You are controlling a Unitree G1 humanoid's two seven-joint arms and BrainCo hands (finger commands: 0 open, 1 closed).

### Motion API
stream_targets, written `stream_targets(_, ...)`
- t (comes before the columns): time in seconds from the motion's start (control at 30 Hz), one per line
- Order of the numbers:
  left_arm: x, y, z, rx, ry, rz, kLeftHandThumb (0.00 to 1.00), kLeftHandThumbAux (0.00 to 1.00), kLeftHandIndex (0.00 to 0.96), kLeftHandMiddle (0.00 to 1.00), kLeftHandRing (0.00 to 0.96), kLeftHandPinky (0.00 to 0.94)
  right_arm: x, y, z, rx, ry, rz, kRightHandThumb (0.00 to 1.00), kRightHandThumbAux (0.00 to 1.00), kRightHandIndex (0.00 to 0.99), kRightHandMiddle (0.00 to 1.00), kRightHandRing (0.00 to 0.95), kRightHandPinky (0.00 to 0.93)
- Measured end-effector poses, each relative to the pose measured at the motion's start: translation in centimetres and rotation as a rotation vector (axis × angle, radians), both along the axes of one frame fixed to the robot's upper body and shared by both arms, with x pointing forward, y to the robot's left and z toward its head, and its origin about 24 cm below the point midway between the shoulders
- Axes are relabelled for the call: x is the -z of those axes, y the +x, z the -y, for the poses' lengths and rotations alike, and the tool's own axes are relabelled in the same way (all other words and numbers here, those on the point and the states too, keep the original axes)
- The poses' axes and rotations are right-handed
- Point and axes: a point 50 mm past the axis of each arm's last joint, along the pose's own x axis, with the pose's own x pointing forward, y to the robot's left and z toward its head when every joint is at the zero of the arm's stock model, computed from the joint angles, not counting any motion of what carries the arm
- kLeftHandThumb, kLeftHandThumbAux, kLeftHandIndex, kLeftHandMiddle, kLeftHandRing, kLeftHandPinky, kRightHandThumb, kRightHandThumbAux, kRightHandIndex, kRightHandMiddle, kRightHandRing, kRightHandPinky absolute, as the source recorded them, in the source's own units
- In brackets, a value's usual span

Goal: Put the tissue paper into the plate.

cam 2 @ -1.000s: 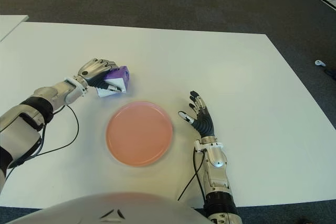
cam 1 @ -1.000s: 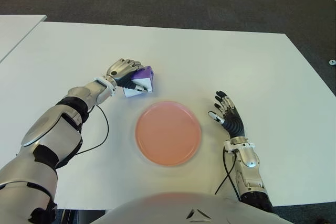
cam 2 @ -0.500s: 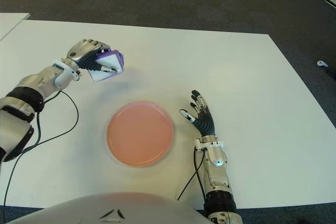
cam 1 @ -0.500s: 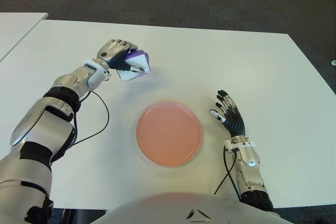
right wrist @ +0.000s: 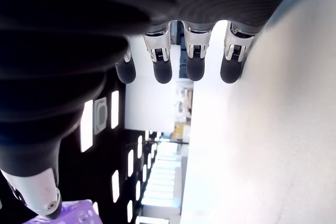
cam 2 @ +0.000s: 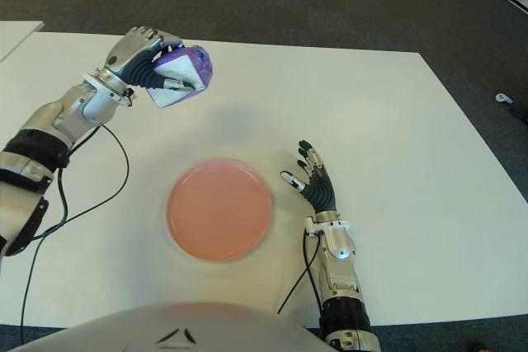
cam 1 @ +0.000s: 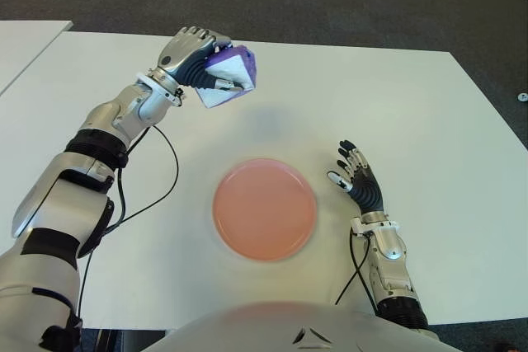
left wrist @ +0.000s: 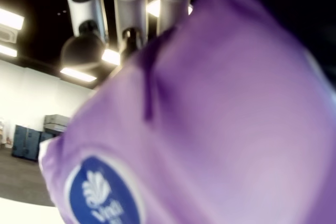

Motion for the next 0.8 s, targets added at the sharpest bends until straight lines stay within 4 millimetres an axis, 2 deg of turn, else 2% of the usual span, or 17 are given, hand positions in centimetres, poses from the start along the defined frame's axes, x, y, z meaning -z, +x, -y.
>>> stream_targets(0.3,0.5,-2.5,1.7,0.138,-0.008,-0.010,0.732,0.696,0.444,0.843,0.834,0.838,0.0,0.2,0.0,0.001,0.000,0.007,0.000,0.647,0.000,0.000,0.000,0.000)
stream_targets(0.53,2.3,-5.9,3.5,0.306,0.027,-0.055,0.732,0.696,0.444,0.848,0.834,0.834,0.0,0.2,-0.1,0.003,0.000,0.007,0.000,0.640,0.000,0.000,0.000,0.000)
stream_targets(0.8,4.0,-7.9,4.8,0.416,0.106,-0.138,0.731,0.698,0.444,0.848,0.834,0.817,0.1,0.2,0.0,0.015,-0.003,0.004,0.000,0.642,0.000,0.000,0.000,0.000)
